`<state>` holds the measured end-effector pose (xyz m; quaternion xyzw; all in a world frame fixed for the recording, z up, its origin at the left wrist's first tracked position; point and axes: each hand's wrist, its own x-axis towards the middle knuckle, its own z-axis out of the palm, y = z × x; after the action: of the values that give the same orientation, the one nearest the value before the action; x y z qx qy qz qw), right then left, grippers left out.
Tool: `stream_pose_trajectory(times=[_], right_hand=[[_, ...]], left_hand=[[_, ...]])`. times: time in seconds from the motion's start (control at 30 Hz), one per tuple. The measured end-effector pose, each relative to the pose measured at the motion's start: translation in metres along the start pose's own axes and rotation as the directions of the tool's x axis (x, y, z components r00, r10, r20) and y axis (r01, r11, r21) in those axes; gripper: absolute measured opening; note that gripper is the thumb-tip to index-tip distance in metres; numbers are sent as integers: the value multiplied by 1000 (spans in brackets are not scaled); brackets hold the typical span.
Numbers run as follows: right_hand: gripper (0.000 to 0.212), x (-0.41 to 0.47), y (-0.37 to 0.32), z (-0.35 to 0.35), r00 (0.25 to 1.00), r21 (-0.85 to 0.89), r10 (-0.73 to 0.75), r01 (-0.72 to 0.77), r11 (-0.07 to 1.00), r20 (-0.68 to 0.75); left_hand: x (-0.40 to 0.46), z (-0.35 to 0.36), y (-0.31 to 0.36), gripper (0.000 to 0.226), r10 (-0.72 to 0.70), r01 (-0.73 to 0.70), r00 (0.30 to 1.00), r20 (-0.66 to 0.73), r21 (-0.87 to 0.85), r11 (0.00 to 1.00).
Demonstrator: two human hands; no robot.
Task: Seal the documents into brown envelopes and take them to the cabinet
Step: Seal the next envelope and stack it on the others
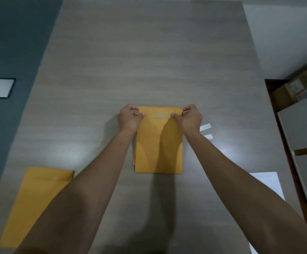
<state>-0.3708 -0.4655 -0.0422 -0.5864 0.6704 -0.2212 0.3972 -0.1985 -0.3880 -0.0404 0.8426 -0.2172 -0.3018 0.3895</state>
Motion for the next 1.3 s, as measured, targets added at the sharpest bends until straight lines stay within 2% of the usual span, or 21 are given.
stream_pose_trajectory(times=[0.2, 0.33, 0.4, 0.43, 0.5, 0.57, 0.7, 0.8, 0.93, 1.0, 1.1, 1.2, 1.3], right_hand=[[43, 26, 12, 19, 998, -109, -47, 51, 993, 36], [48, 19, 17, 18, 984, -139, -176, 180, 974, 37], [41, 10, 20, 17, 938, -191, -340, 346, 919, 65], [37, 5, 22, 17, 899, -238, -428, 437, 867, 90], [32, 0, 30, 19, 811, -350, -554, 582, 734, 187], [28, -2, 37, 22, 766, -446, -570, 639, 627, 298], [27, -5, 34, 23, 769, -558, -514, 634, 535, 380], [35, -6, 18, 20, 794, -603, -411, 608, 516, 449], [49, -23, 2, 15, 821, -687, -247, 567, 454, 514], [52, -41, 2, 15, 833, -686, -250, 550, 477, 494], [51, -77, 5, 20, 854, -625, -303, 517, 585, 423], [47, -114, 8, 37, 796, -557, -391, 604, 571, 463], [50, -148, 9, 59, 748, -523, -406, 660, 539, 525]], left_hand=[[27, 18, -13, 26, 25, -26, 1000, 11, 81, 996], [22, 21, -23, 38, 206, -193, 978, -31, 229, 954], [10, 21, -26, 39, 424, -402, 906, -4, 303, 864], [4, 21, -31, 39, 522, -511, 850, 70, 347, 786], [-4, 23, -42, 45, 586, -626, 774, 241, 436, 647], [-9, 25, -53, 52, 541, -620, 777, 321, 539, 570], [-17, 26, -52, 61, 471, -590, 800, 372, 632, 502], [-16, 21, -41, 63, 398, -577, 816, 420, 637, 510], [-17, 8, -35, 63, 297, -556, 823, 485, 578, 598], [-25, -2, -41, 62, 348, -540, 839, 419, 554, 634], [-47, -29, -60, 59, 364, -449, 893, 263, 546, 707], [-71, -63, -88, 61, 317, -331, 940, 128, 577, 747], [-93, -101, -117, 65, 252, -185, 967, -32, 593, 784]])
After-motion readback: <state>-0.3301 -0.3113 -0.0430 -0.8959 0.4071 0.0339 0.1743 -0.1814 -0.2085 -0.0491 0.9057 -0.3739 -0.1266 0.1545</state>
